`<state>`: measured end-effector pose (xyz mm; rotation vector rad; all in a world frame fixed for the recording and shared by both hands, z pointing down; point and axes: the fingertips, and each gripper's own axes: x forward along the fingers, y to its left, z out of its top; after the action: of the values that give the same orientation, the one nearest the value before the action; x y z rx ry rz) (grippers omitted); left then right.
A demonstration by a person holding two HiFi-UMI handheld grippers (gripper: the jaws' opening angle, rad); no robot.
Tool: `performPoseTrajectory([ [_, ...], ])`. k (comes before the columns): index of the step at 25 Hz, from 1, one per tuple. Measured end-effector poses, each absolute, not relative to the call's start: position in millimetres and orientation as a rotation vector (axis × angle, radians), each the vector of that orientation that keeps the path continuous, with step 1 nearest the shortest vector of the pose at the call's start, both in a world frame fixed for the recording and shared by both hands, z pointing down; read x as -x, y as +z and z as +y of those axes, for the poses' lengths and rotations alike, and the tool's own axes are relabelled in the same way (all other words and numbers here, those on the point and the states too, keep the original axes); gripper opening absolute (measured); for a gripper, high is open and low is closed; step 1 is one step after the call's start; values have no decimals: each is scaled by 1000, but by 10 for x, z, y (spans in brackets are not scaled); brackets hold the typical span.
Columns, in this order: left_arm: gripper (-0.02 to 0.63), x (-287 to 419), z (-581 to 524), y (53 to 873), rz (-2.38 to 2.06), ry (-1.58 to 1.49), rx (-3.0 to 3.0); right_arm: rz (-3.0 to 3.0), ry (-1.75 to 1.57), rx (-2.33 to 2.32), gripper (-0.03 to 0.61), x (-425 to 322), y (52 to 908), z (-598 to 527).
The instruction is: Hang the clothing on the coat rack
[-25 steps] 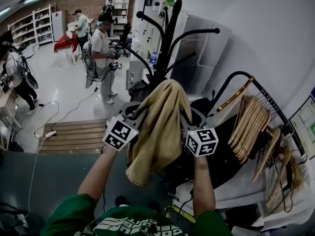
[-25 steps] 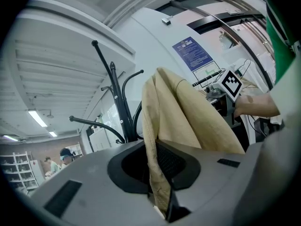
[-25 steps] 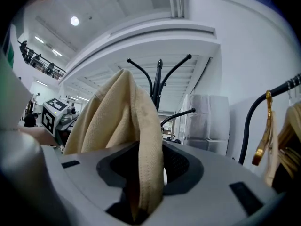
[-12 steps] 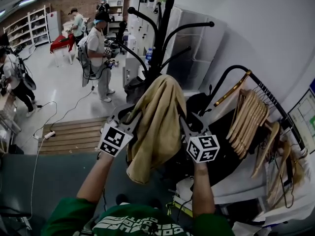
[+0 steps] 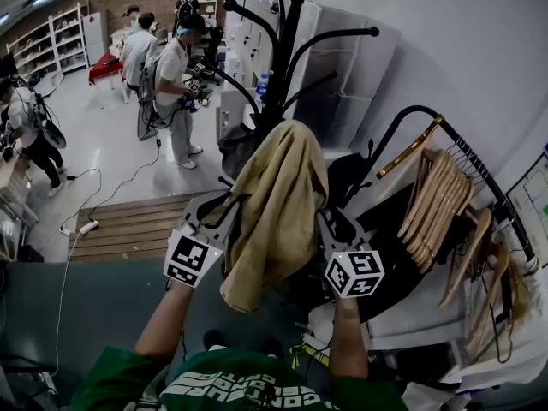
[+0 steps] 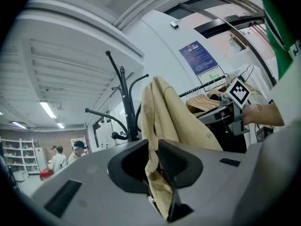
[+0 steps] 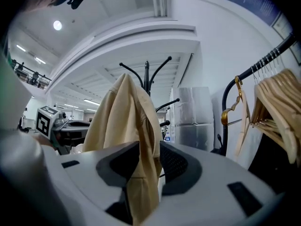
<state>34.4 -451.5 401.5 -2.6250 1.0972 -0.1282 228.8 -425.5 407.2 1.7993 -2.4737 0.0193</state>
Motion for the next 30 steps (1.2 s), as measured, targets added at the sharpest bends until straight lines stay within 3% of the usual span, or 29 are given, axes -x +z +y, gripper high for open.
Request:
performPoseTrajectory([
  [14, 5, -509, -4236, 4317, 1047, -96, 2776, -2536, 71, -1787, 23, -2102, 4180, -4033],
  [30, 5, -679, -4170, 4550, 1007, -125, 2854, -2551, 124, -1771, 11, -2040, 4385, -3883],
])
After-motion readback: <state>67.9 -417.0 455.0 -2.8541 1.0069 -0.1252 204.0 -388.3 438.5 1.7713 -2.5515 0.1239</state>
